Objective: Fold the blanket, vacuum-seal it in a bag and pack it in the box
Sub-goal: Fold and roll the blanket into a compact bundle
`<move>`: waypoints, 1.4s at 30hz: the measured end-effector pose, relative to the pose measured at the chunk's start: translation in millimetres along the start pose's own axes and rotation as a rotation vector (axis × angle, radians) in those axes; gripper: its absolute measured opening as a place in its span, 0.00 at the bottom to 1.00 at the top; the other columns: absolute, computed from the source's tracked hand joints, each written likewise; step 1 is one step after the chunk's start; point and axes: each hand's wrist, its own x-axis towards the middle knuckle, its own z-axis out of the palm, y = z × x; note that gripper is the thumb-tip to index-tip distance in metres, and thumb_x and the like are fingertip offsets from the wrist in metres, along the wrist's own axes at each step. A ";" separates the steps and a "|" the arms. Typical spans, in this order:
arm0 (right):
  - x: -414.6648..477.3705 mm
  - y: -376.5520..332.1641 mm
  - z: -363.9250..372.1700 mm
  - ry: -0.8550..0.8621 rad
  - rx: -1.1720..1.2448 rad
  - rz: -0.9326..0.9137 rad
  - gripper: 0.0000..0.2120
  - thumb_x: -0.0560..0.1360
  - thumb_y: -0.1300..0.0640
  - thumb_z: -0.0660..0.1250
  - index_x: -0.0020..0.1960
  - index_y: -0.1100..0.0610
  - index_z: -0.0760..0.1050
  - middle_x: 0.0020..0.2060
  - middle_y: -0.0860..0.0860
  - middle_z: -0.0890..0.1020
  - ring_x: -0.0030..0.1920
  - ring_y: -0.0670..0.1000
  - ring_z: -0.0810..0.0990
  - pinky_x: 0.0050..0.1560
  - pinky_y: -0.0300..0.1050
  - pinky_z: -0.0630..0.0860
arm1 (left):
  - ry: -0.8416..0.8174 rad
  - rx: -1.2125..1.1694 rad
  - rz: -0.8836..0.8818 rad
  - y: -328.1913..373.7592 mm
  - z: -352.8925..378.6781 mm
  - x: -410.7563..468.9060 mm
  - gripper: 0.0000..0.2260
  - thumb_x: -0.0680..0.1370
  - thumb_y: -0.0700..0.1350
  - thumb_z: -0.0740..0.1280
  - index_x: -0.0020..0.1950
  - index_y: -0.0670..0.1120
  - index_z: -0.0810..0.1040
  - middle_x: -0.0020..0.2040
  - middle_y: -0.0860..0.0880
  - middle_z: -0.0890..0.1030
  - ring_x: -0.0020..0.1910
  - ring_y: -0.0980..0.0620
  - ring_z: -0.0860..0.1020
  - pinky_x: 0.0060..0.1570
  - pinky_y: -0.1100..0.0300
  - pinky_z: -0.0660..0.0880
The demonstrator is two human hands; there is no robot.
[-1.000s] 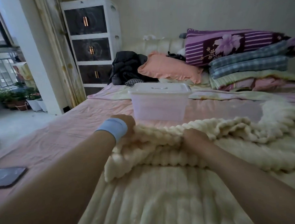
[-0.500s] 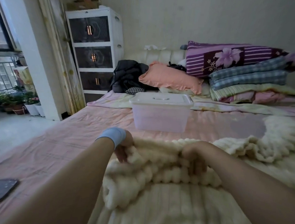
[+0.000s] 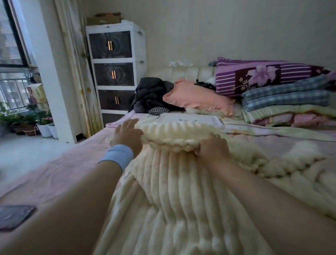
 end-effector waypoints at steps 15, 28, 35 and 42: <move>-74.0 -6.8 55.3 -0.365 -0.170 -0.216 0.15 0.78 0.51 0.60 0.64 0.48 0.74 0.59 0.50 0.79 0.60 0.55 0.77 0.63 0.54 0.67 | -0.674 -0.130 0.084 -7.3 45.1 -110.8 0.24 0.77 0.48 0.66 0.73 0.54 0.69 0.71 0.51 0.70 0.69 0.47 0.69 0.68 0.55 0.67; -89.8 -150.3 76.7 -0.479 0.142 -0.432 0.42 0.76 0.45 0.65 0.81 0.44 0.44 0.78 0.55 0.58 0.76 0.57 0.61 0.70 0.55 0.65 | -0.768 -0.404 -0.418 -41.3 71.4 -139.9 0.30 0.79 0.54 0.65 0.74 0.39 0.63 0.71 0.41 0.69 0.69 0.43 0.70 0.62 0.56 0.68; -63.3 -187.1 61.4 -0.019 0.406 -0.241 0.09 0.79 0.51 0.57 0.55 0.51 0.74 0.50 0.53 0.83 0.52 0.58 0.81 0.42 0.47 0.68 | -0.483 -0.599 -0.675 -100.7 67.5 -111.2 0.32 0.80 0.62 0.57 0.69 0.36 0.71 0.68 0.37 0.73 0.65 0.38 0.72 0.62 0.52 0.68; -67.3 -209.3 71.5 -0.594 0.660 -0.380 0.26 0.76 0.43 0.69 0.71 0.48 0.71 0.66 0.51 0.78 0.66 0.54 0.77 0.64 0.45 0.72 | -0.767 0.041 -0.587 -131.9 63.2 -140.4 0.17 0.82 0.44 0.60 0.69 0.39 0.71 0.69 0.41 0.72 0.67 0.43 0.72 0.65 0.53 0.70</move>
